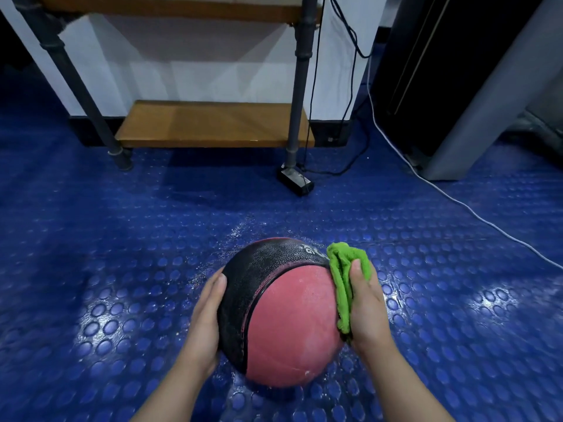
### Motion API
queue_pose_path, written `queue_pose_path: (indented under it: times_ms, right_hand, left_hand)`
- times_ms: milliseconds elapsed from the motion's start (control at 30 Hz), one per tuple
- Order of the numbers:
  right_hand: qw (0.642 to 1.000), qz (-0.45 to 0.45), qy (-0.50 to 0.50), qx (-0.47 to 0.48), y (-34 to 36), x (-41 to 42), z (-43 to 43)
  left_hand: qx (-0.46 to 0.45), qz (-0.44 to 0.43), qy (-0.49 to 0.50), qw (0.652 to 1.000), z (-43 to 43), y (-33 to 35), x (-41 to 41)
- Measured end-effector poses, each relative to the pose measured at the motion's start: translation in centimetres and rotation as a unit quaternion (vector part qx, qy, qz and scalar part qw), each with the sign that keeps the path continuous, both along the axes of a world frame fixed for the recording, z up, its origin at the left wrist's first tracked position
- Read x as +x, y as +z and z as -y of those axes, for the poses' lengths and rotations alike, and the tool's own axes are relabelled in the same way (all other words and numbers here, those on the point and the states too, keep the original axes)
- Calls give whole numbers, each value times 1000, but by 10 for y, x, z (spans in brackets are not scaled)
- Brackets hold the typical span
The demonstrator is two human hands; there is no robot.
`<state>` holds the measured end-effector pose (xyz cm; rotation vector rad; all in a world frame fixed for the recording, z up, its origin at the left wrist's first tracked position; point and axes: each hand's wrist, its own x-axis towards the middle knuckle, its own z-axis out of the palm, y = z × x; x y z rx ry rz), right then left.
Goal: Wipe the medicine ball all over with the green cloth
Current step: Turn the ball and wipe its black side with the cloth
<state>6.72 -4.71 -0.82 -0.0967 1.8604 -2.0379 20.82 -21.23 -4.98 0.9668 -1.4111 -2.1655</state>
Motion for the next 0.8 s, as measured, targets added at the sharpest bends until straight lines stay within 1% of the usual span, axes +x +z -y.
queue_pose_path:
  times_ms: [67, 133, 167, 233, 300, 333, 400, 467, 533, 567, 633, 700, 733, 767, 800]
  right_hand:
    - [1000, -23, 1, 20, 2, 0, 2]
    - [998, -41, 0, 42, 4, 0, 5]
    - [998, -49, 4, 49, 4, 1, 6]
    - [997, -67, 9, 49, 4, 3, 8]
    - [996, -81, 9, 37, 5, 8, 9]
    - [996, -84, 8, 32, 6, 9, 9]
    - [997, -71, 6, 21, 10, 11, 9]
    - [999, -39, -1, 6, 16, 8, 7]
    - [1000, -11, -19, -6, 24, 4, 6]
    - [1000, -19, -22, -4, 29, 3, 6]
    - [997, -74, -6, 7, 40, 2, 10]
    - [986, -150, 50, 43, 51, 5, 19]
    - [974, -191, 92, 83, 56, 8, 26]
    - [954, -231, 133, 139, 58, 10, 34]
    - [924, -274, 169, 208, 58, 12, 42]
  left_hand:
    - [15, 31, -37, 999, 6, -4, -6]
    - [26, 64, -43, 997, 14, -5, -10]
    - [16, 82, -31, 996, 14, -2, -12]
    - [-52, 105, 16, 993, 10, 15, -18]
    - [-151, 117, 58, 980, 1, 33, -23]
    - [-198, 130, 55, 970, -5, 42, -24]
    - [-259, 164, 42, 951, -14, 49, -26]
    - [-288, 190, 49, 937, -15, 47, -24]
    - [-287, 190, 65, 937, -13, 45, -21]
    - [-283, 184, 70, 939, -13, 44, -21]
    - [-290, 179, 70, 938, -16, 43, -20]
    - [-307, 180, 73, 931, -21, 42, -22]
    - [-319, 184, 77, 926, -23, 41, -23]
    - [-335, 190, 78, 920, -25, 40, -24]
    - [-353, 195, 73, 912, -28, 39, -26]
